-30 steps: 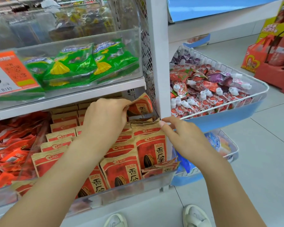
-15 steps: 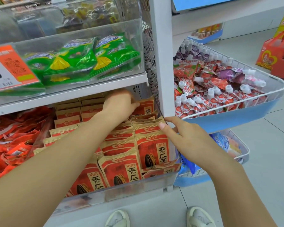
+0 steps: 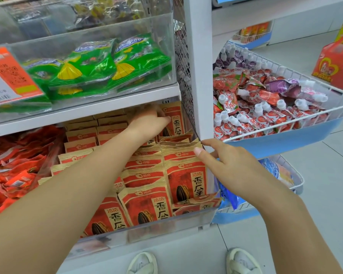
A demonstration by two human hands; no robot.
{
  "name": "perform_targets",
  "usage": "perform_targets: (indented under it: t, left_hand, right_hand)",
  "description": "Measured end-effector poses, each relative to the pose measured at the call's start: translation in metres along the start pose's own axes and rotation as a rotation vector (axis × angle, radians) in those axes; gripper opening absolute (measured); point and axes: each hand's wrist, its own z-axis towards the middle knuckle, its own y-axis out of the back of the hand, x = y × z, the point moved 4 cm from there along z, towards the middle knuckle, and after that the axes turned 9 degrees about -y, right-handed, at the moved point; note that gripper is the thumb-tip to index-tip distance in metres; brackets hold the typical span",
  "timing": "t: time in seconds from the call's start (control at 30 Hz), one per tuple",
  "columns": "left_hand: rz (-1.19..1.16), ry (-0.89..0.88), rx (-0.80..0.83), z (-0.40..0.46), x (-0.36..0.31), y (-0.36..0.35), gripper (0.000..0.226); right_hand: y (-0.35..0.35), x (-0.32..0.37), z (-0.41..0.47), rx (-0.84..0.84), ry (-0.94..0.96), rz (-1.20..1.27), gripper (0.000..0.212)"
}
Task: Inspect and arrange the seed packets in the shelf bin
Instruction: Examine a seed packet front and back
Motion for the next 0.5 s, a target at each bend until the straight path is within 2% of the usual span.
perform_targets:
  t: [0.13, 0.23, 0.33, 0.4, 0.5]
  left_hand:
    - [-0.093, -0.073, 0.077, -0.01, -0.004, 0.006, 0.036]
    - [-0.094, -0.172, 0.185, -0.017, -0.017, 0.012, 0.029]
    - [-0.114, -0.114, 0.301, -0.024, -0.023, 0.009, 0.033]
    - [-0.004, -0.096, 0.329, -0.025, -0.022, 0.003, 0.042]
    - [0.168, -0.122, 0.266, -0.026, -0.021, -0.001, 0.025]
  right_hand:
    - [0.0, 0.001, -0.002, -0.008, 0.001, -0.018, 0.054]
    - [0.0, 0.002, -0.002, -0.015, 0.0, -0.037, 0.054]
    - [0.001, 0.004, -0.001, -0.018, -0.003, -0.043, 0.052]
    - [0.001, 0.004, -0.001, -0.022, -0.003, -0.041, 0.051]
    - [0.001, 0.004, -0.001, -0.022, -0.002, -0.029, 0.05]
